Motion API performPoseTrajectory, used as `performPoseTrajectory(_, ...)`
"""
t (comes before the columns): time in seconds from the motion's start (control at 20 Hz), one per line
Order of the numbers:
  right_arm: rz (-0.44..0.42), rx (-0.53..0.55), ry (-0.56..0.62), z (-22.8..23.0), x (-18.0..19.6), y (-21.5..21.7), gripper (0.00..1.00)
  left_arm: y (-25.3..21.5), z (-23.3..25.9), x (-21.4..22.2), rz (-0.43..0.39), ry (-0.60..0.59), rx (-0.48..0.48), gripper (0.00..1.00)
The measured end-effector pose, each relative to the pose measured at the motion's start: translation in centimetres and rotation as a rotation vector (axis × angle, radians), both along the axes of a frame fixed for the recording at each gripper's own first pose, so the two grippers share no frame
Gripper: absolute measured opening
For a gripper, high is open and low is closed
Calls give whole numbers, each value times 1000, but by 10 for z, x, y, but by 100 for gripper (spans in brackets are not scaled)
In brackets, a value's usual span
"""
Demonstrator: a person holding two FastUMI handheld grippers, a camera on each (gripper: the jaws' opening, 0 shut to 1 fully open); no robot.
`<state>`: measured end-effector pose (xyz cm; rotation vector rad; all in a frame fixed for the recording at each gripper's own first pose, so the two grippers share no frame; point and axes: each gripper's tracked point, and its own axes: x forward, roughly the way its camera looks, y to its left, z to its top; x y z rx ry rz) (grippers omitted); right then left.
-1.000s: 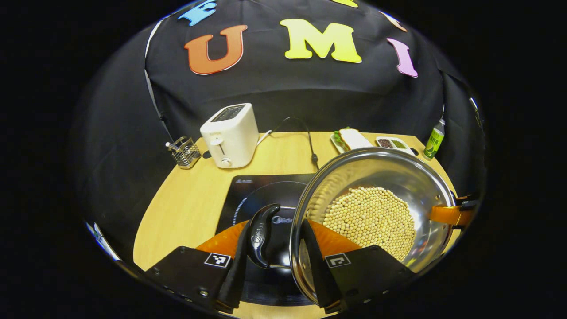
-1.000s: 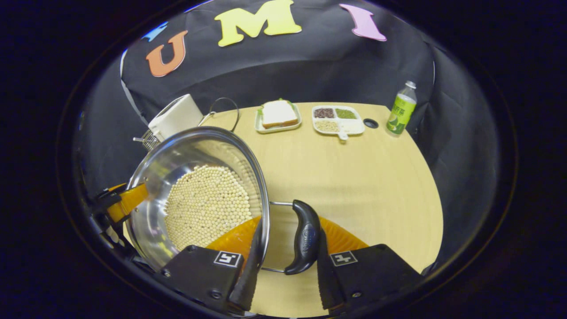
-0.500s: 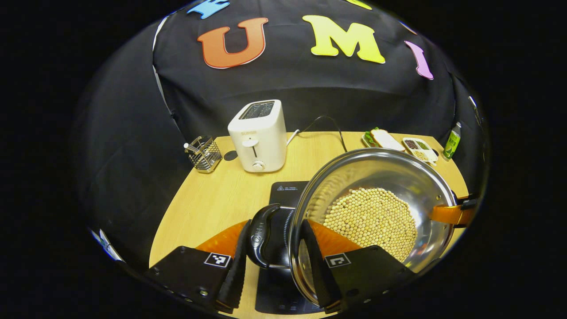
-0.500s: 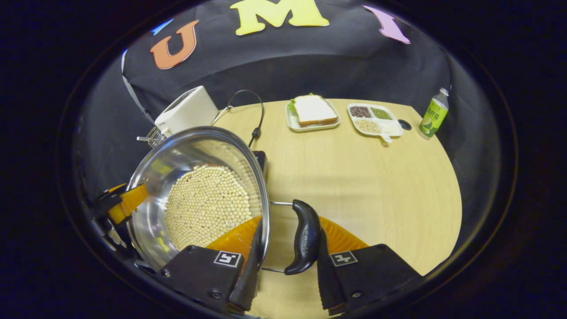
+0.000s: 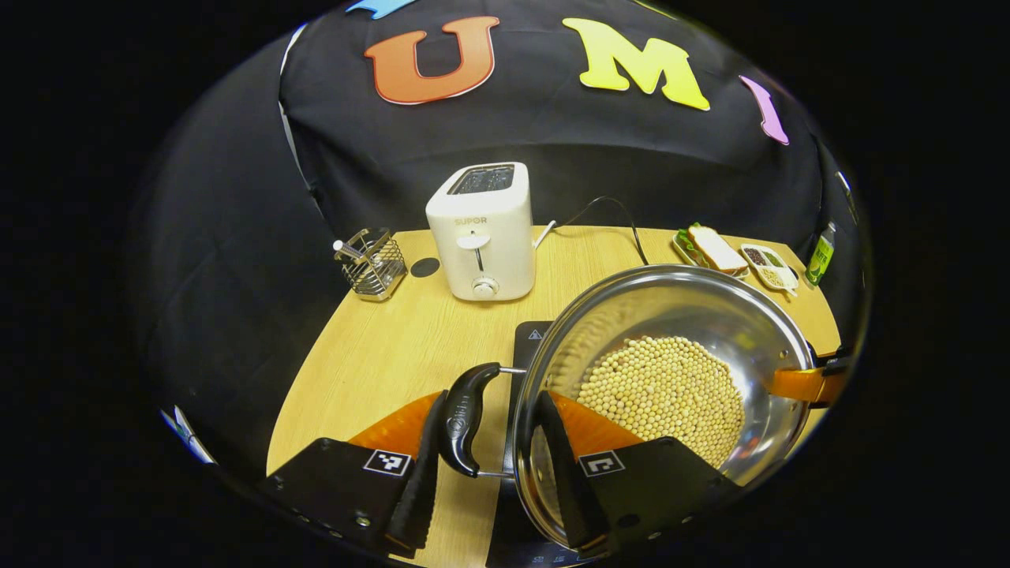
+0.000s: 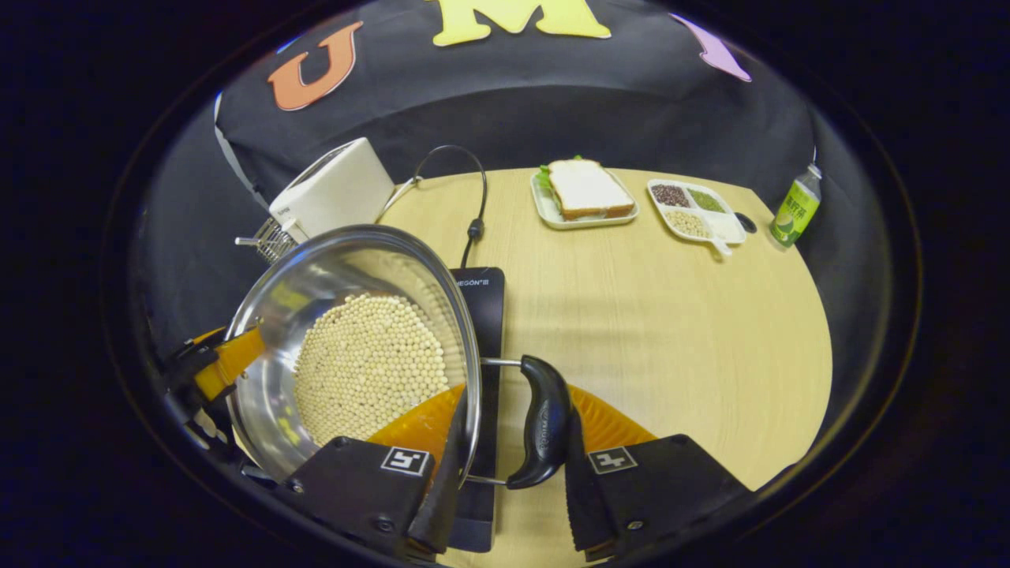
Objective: First push the handle of the pot to place it horizontally, then grasp the pot with both hands and set it on the induction cooktop.
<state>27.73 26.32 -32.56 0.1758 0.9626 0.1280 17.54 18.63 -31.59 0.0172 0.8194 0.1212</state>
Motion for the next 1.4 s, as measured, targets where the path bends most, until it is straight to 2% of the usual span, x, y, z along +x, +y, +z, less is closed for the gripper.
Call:
performPoseTrajectory(0.1,-13,-23,-9,0,1,-3,57,0,-3,-1,-11,-2,3,63)
performPoseTrajectory(0.2,11,-40,10,-1,0,-2,57,3,-5,0,-9,-10,10,62)
performPoseTrajectory(0.75,4,-27,-17,0,0,-3,60,4,-5,0,-52,-56,25,65)
performPoseTrajectory(0.95,12,-37,-48,2,3,-4,60,7,-1,0,-37,-84,22,72)
performPoseTrajectory(1.0,18,-60,-70,2,4,-7,63,9,1,-4,-27,-87,33,82)
performPoseTrajectory(1.05,19,-73,-96,2,4,-9,73,11,5,-4,-22,-100,43,87)
performPoseTrajectory(1.1,11,-76,-111,3,3,-10,77,15,12,-3,-17,-122,54,96)
performPoseTrajectory(1.15,1,-69,-126,6,1,-11,83,17,16,-2,-13,-133,66,97)
performPoseTrajectory(1.2,-4,-63,-142,8,1,-11,85,18,18,-5,-12,-138,73,96)
performPoseTrajectory(1.4,16,-58,-201,28,-7,-16,84,22,38,-11,8,-184,94,96)
